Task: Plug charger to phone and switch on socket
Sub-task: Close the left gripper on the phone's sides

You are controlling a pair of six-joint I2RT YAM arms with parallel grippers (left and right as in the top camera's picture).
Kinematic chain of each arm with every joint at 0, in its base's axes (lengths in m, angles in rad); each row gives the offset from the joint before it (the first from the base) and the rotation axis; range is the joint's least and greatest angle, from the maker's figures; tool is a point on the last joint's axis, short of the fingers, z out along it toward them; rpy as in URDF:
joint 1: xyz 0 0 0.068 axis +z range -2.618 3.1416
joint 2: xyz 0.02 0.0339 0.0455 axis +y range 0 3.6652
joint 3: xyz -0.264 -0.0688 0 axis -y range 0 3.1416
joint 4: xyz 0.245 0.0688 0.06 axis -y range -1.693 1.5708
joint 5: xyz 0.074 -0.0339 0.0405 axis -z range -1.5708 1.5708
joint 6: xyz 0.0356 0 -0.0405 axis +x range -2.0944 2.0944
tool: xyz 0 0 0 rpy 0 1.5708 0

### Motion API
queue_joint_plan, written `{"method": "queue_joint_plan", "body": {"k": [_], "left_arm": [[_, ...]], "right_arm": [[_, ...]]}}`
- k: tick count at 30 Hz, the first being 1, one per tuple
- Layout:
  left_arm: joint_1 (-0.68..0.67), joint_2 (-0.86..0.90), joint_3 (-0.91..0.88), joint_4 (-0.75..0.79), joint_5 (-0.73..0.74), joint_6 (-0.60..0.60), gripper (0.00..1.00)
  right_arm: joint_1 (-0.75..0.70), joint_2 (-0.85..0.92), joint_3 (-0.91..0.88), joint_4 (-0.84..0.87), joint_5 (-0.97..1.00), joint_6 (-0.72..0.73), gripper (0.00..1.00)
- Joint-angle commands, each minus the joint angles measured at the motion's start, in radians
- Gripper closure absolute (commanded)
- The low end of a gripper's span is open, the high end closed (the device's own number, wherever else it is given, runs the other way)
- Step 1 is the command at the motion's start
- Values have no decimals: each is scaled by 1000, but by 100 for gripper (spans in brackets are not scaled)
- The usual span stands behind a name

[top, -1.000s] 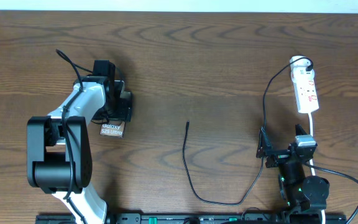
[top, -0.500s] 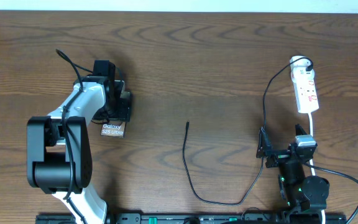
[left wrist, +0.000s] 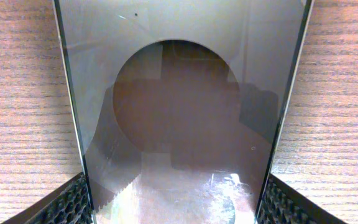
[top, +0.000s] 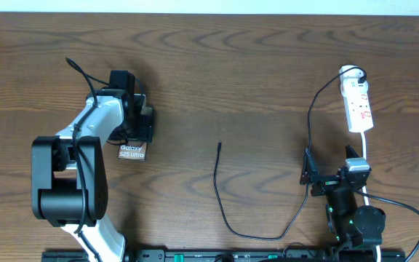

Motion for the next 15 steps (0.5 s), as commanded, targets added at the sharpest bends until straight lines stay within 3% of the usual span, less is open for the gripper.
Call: {"method": "queue_joint_plan", "body": {"k": [1,8,13,15], "left_arm": [[0,25,-38,-11,28,-8,51],[0,25,-38,-10,28,-9,71],[0,24,-38,5,27,-9,92],[0,24,-36,13,27,-9,92]], "right_arm": [[6,-5,-1,-5,5,-13,1],[6,-5,-1,-4,4,-14,1],[6,-5,-1,-4,5,-14,1],[6,-5,-1,-4,5,-13,1]]}}
